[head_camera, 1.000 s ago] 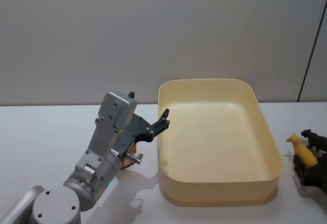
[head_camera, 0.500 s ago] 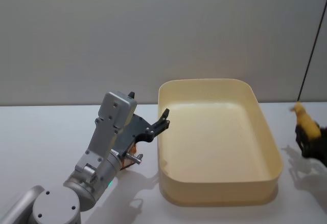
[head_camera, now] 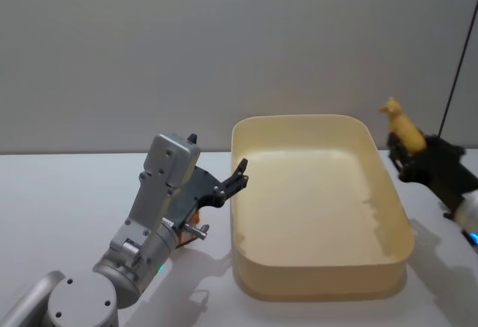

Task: Pick up the toy alternately with two hands and place it into the central storage box.

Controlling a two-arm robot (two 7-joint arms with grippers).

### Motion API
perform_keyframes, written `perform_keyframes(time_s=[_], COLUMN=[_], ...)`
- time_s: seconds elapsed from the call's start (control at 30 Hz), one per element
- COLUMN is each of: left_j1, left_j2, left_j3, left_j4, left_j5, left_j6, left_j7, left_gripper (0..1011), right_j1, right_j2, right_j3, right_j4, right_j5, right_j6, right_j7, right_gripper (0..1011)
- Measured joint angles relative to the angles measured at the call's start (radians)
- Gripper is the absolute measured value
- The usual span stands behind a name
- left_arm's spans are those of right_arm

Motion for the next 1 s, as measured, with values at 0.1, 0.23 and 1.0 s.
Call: perform_keyframes(time_s=[0.1,0.23,1.0], left_j1=[0.0,0.0,0.0], left_j2=[0.0,0.0,0.0], left_j3=[0.0,0.0,0.0], left_j4=[0.0,0.0,0.0], left_j5=[0.0,0.0,0.0], left_j6=[0.0,0.0,0.0], left_j7=[0.0,0.0,0.0], left_gripper=[1001,1001,1002], right_j1=[0.038,0.079,0.121], right_j2=[-0.024,-0.052,-0.066], right_j3=[-0.016,-0.034,-0.036], right_j4=[0.026,0.06,0.091], right_j5=[-0.018,-0.042,-0.053], right_j6=[0.026,0.055,0.091], right_j7=[0.02,0.043,0.057], right_gripper=[361,440,1001])
